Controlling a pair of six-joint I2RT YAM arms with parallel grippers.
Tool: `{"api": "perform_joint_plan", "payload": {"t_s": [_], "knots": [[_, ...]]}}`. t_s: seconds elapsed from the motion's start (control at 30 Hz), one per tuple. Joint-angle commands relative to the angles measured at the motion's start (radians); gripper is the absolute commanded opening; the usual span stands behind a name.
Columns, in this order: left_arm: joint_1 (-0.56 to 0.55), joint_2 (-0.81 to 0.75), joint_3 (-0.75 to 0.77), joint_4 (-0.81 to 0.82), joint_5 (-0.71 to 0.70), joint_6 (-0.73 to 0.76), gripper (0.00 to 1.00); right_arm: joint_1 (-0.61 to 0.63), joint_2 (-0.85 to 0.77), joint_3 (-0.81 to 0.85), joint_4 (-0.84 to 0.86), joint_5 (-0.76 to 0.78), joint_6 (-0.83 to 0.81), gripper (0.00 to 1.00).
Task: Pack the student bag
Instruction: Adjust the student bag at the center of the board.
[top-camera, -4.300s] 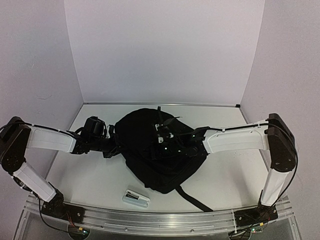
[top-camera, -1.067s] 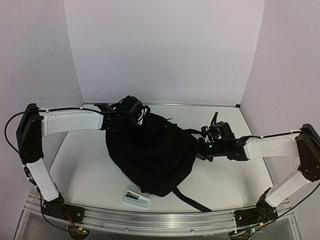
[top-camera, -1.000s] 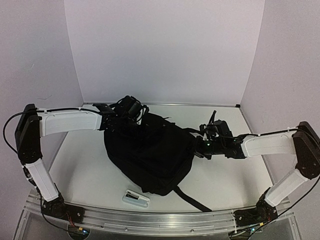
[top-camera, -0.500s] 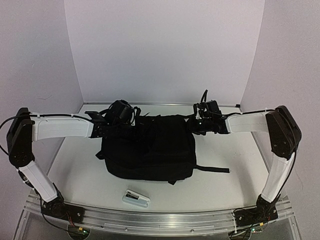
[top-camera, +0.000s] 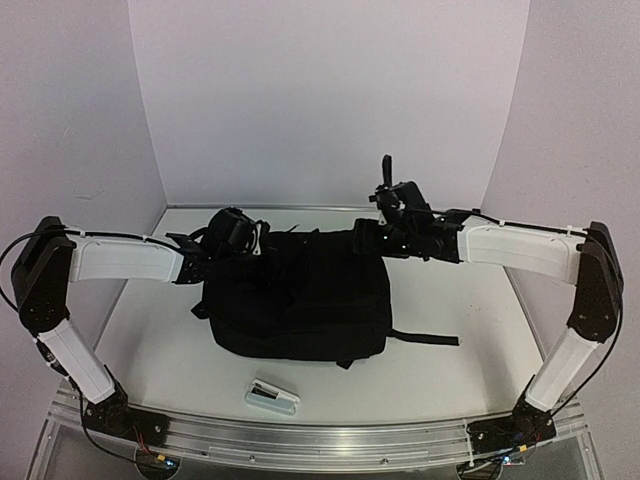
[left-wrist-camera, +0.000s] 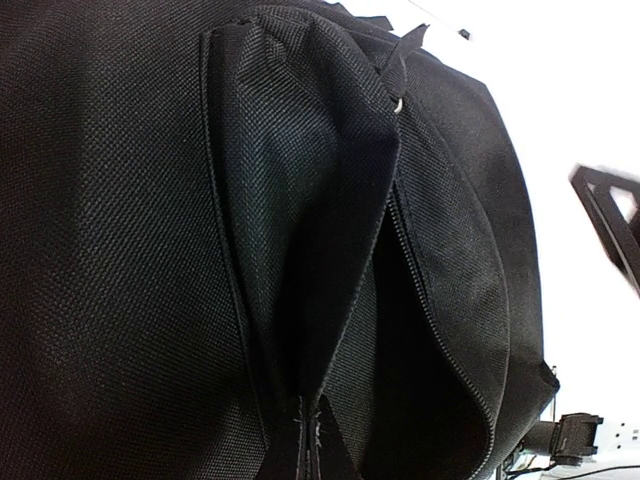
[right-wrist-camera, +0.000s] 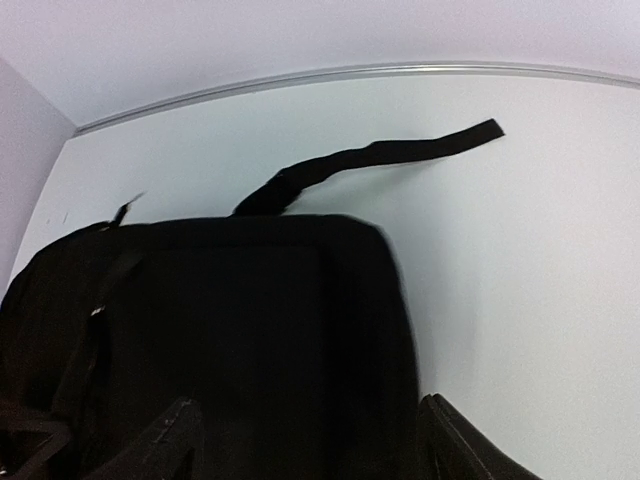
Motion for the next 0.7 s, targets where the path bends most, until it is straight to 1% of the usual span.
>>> {"api": "perform_joint_plan", "payload": {"t_s": [0.0,0.1,0.33,0.53,0.67], "knots": [[0.007,0.0,-0.045,-0.029,0.012,-0.024,0.0,0.117,0.033,0.115,-0.155,0.18,0.005,0.76],[0.008,-0.002,-0.058,-0.011,0.017,-0.036,0.0,0.212,0.11,0.224,-0.249,0.283,0.003,0.81],[0.007,-0.015,-0.084,0.023,0.023,-0.053,0.0,0.348,0.285,0.447,-0.429,0.415,0.004,0.91],[0.007,-0.011,-0.084,0.034,0.032,-0.054,0.0,0.389,0.44,0.616,-0.625,0.556,0.05,0.96],[0.007,-0.011,-0.086,0.036,0.028,-0.056,0.0,0.392,0.498,0.705,-0.772,0.646,0.106,0.98]]}}
